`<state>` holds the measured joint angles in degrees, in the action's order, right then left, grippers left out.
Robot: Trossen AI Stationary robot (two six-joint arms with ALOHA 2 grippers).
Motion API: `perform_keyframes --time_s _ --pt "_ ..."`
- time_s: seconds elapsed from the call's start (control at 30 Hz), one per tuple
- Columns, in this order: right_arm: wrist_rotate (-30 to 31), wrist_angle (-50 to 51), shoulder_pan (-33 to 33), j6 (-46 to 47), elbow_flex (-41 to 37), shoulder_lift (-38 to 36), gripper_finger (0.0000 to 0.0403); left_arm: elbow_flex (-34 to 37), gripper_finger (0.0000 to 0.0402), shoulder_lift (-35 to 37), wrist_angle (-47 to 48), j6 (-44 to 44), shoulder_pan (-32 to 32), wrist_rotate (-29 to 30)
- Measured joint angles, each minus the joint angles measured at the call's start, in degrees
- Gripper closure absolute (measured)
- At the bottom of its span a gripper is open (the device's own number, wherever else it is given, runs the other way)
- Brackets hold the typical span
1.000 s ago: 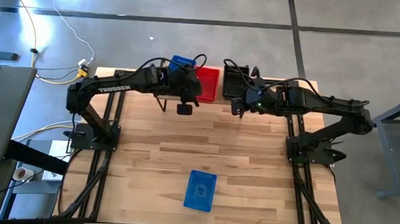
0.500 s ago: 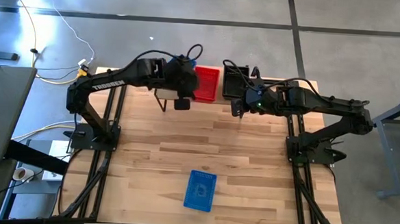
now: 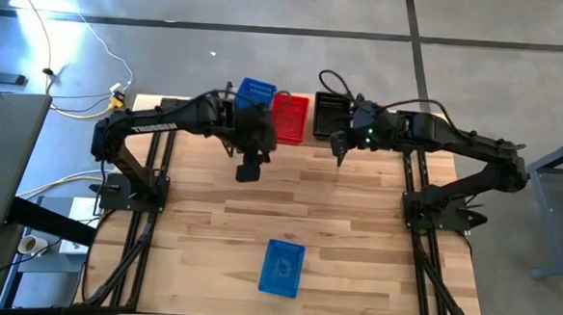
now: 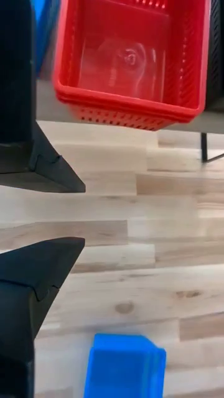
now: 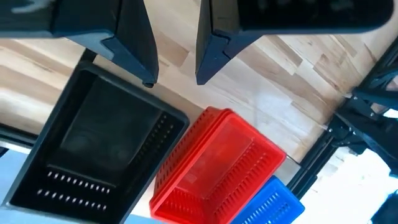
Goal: Stack baskets on shelf by color
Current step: Stack the red basket into the red baskets on the shelf
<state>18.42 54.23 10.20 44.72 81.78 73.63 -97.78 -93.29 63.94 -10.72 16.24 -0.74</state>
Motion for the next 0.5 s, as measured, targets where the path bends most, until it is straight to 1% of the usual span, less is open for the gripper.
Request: perform_keyframes --time_s 0.13,0.23,0.37,0.5 --pt "-2.22 -0.01 2.39 -2.72 0.00 -0.84 0.0308 4.30 0.0284 0.00 -5.63 1.12 -0.83 2.44" --pt "-3.22 -0.02 3.82 -4.60 0.00 -1.34 0.0308 6.65 0.0284 0.00 -9.92 1.54 -0.93 5.86" --pt "-5.02 0.05 5.29 -6.39 0.00 -1.67 0.0308 7.97 0.0284 -0.51 -12.29 1.59 -0.60 8.45" --pt "-5.25 0.01 5.71 -7.45 0.00 -1.79 0.0308 8.07 0.0284 -1.95 -12.37 1.62 0.05 8.70"
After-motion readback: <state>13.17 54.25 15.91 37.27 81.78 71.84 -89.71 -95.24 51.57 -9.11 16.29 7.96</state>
